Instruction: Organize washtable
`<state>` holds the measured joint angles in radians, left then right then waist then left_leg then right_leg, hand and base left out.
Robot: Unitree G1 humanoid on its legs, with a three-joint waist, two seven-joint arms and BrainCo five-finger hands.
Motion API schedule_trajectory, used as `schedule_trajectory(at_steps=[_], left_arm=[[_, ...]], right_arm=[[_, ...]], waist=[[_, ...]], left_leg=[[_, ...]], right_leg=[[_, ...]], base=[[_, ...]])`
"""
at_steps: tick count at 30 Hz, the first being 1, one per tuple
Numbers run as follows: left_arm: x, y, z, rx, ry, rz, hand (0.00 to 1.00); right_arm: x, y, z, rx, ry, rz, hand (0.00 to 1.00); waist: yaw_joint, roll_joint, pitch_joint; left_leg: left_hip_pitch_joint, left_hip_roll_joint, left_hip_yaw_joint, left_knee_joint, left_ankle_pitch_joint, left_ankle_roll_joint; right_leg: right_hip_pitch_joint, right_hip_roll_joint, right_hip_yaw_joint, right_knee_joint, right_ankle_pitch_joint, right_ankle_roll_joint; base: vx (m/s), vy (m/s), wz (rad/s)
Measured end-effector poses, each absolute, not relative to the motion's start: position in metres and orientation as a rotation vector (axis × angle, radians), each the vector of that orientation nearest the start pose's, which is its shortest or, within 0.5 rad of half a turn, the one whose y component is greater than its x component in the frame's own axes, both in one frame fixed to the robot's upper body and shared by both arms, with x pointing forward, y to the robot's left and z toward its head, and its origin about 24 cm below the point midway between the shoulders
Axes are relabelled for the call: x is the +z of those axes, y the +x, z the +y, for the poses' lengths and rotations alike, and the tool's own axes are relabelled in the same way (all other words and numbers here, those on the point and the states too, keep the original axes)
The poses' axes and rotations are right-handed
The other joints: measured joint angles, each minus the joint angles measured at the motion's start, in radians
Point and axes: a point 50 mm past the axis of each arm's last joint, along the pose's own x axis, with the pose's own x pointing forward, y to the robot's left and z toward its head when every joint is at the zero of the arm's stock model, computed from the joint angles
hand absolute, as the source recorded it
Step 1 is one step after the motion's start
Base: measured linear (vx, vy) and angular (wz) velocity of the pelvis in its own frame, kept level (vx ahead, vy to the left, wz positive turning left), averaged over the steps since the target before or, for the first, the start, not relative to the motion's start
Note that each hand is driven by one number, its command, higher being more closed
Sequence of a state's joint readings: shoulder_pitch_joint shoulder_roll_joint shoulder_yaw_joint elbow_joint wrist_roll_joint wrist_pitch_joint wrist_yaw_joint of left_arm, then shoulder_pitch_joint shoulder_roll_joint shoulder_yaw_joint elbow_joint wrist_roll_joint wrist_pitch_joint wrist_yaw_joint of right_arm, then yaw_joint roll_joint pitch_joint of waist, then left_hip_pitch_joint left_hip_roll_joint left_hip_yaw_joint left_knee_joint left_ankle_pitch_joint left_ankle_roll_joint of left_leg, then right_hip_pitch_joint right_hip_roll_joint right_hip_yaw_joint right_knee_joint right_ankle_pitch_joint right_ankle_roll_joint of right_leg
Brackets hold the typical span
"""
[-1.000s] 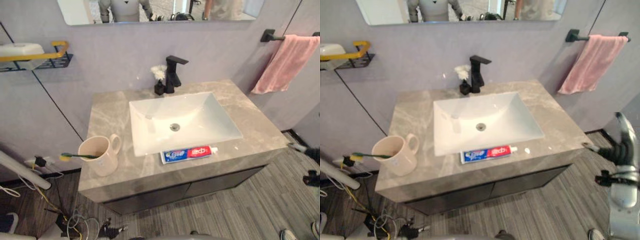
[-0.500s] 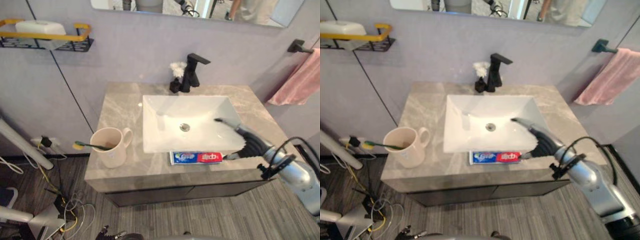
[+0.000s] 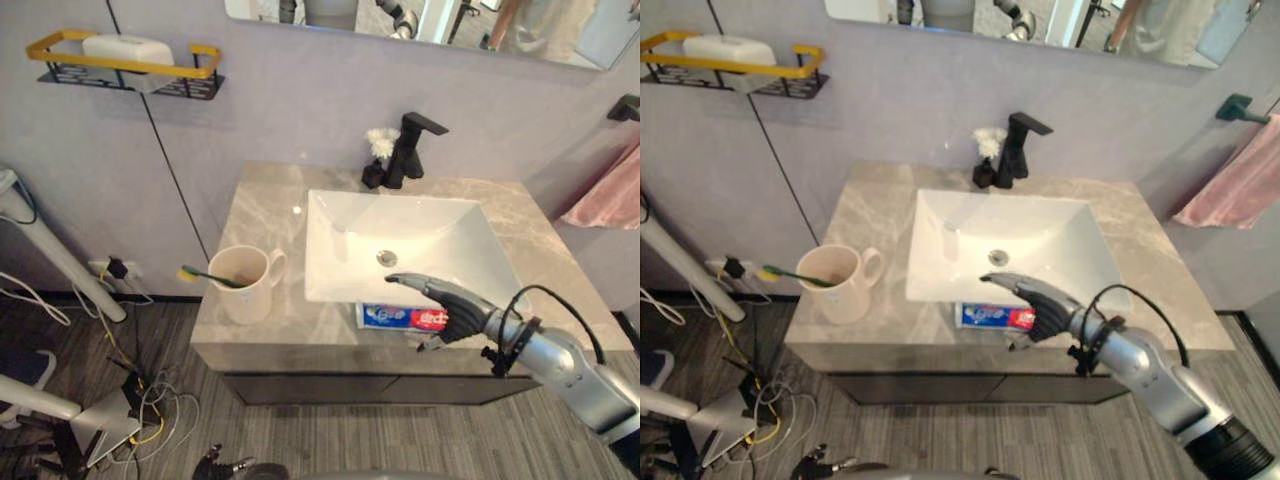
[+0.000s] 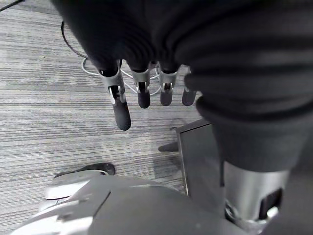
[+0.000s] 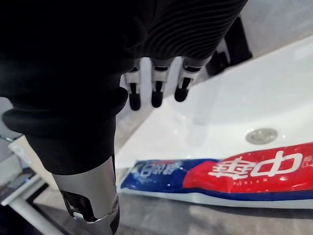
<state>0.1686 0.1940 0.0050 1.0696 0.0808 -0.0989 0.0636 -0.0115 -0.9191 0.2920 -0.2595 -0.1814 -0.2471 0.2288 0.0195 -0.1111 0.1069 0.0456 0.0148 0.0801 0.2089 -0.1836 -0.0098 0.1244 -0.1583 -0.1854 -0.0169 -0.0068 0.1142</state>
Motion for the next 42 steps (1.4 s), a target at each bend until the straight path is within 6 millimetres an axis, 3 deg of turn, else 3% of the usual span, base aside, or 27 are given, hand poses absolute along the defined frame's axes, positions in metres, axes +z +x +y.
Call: schedule_trajectory(at_steps=[12,22,39,40,42], left_arm=[[-0.159,0.063,0.231,0.136,0.262,1.134,0.00],[-0.159,0.068,0.229,0.121,0.263,1.126,0.00],[-0.158,0.071,0.229,0.111,0.258,1.116,0.00],[-0.158,0.072,0.229,0.111,0.258,1.115,0.00],[-0.158,0.072,0.229,0.110,0.259,1.116,0.00]], right_arm=[[0.076,0.227,-0.188,0.549,-1.151,-0.190,0.00],[0.073,0.236,-0.197,0.352,-1.174,-0.163,0.00],[0.064,0.236,-0.202,0.260,-1.097,-0.109,0.00],[0.064,0.236,-0.203,0.256,-1.095,-0.106,1.00],[0.063,0.236,-0.203,0.259,-1.094,-0.100,1.00]], waist=[[-0.004,-0.001,0.002],[-0.005,0.011,0.020],[-0.004,0.011,0.036],[-0.003,0.011,0.036],[-0.004,0.010,0.036]], left_leg=[[-0.001,0.001,-0.017,0.001,0.011,-0.006],[-0.003,0.001,-0.017,0.001,0.010,-0.007],[-0.004,0.001,-0.016,0.001,0.009,-0.007],[-0.004,0.001,-0.016,0.001,0.009,-0.007],[-0.004,0.002,-0.016,0.001,0.009,-0.007]], right_leg=[[0.010,0.002,-0.020,-0.005,0.002,-0.003],[0.010,0.003,-0.021,-0.009,0.002,-0.003],[0.009,0.003,-0.021,-0.010,0.002,-0.003],[0.009,0.003,-0.022,-0.010,0.002,-0.003],[0.009,0.003,-0.021,-0.010,0.002,-0.003]], base=[[-0.04,-0.015,0.04],[0.00,0.000,0.00],[0.00,0.000,0.00],[0.00,0.000,0.00],[0.00,0.000,0.00]])
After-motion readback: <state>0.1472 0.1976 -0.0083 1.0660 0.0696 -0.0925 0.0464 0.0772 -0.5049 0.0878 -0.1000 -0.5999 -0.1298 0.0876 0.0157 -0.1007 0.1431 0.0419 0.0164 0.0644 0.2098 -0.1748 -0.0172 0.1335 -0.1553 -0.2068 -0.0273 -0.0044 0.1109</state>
